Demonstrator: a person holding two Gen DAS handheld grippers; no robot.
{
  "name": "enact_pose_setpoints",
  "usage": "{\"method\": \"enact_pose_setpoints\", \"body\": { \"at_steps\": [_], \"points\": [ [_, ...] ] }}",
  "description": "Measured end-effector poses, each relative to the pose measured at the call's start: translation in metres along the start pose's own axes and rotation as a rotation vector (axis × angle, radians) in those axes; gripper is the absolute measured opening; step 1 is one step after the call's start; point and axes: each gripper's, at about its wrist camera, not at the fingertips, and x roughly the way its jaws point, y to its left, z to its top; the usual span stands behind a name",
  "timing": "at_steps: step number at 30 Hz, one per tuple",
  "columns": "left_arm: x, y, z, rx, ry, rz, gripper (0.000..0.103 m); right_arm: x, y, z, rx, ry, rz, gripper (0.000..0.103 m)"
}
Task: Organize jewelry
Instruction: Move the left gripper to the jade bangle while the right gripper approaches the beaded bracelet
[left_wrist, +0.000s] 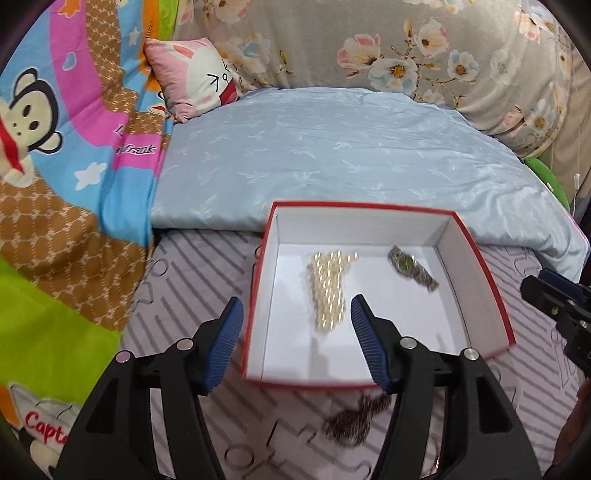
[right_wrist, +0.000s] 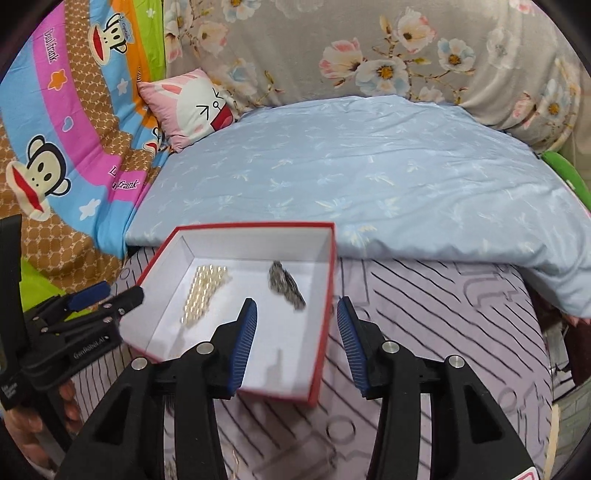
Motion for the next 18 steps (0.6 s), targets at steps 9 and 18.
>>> {"method": "enact_pose_setpoints", "body": {
  "at_steps": [9, 18],
  "points": [
    [-0.056, 0.002, -0.083, 0.005, 0.041, 0.013, 0.058, -0.059, -0.006, -0.083, 0.017, 0.029, -0.044, 0.046],
    [-0.085, -0.004, -0.161, -0.005, 0.144, 0.007, 0.058, -0.088, -0.009, -0.154, 0.009, 0.098, -0.082, 0.046]
  ]
}}
